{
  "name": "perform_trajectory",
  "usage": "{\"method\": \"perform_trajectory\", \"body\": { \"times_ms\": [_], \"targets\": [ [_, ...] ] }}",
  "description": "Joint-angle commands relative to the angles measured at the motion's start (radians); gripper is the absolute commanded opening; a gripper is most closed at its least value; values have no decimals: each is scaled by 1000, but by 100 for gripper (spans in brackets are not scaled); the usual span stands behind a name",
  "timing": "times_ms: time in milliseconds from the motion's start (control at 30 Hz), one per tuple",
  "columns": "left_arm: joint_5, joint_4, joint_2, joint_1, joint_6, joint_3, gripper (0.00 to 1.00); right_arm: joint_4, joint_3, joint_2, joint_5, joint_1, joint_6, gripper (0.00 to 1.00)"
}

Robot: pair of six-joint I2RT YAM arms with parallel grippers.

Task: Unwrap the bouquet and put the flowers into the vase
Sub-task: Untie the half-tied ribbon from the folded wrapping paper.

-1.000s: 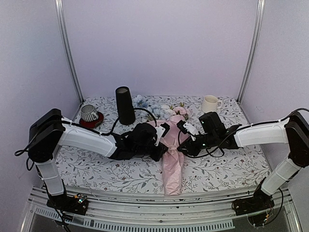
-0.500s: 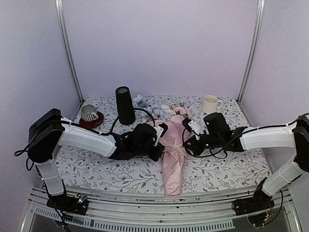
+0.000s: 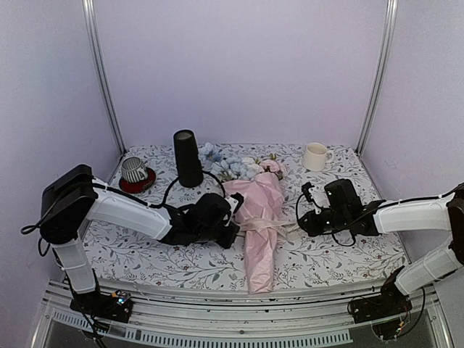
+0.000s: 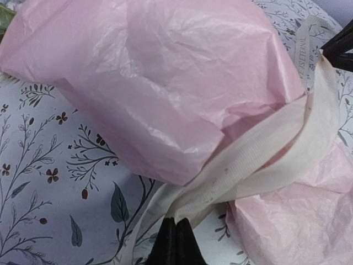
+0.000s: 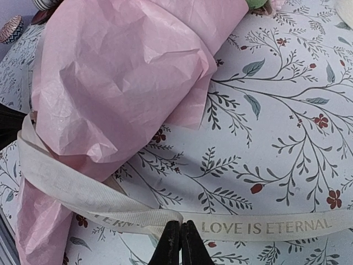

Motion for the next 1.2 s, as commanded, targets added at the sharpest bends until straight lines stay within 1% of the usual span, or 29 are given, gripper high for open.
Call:
{"method": "perform_trajectory", "body": {
  "times_ms": [0, 100, 200, 233, 333, 467, 667, 767, 867, 1067, 1167],
  "targets": [
    [3, -6, -33, 5, -24, -19, 3, -36, 30, 8, 5, -2, 19, 7],
    [31, 16, -60, 5, -8, -31, 14, -47, 58, -15, -48, -3, -13, 14],
    [44, 15, -81, 4, 14, -20, 21, -57, 88, -41, -123, -2, -61, 25],
    [48, 13, -84, 4, 27, -16, 23, -57, 97, -48, -151, 0, -76, 27],
    [57, 12, -90, 4, 52, 1, 29, -47, 118, -67, -207, 27, -129, 31],
    [68, 1, -74, 5, 73, 33, 33, -65, 166, -39, -207, 83, -201, 32],
    [72, -25, -13, 10, 85, 95, 37, -108, 241, 60, -178, 131, -253, 36],
    [86, -34, 11, 17, 80, 115, 39, -118, 270, 100, -161, 162, -275, 42],
    [105, -39, 25, 27, 72, 121, 38, -116, 288, 131, -146, 179, -286, 47],
    [115, -38, 26, 44, 54, 111, 30, -124, 334, 214, -134, 190, -279, 47],
    [120, -36, 22, 50, 50, 106, 28, -138, 358, 252, -117, 195, -277, 44]
  ]
}}
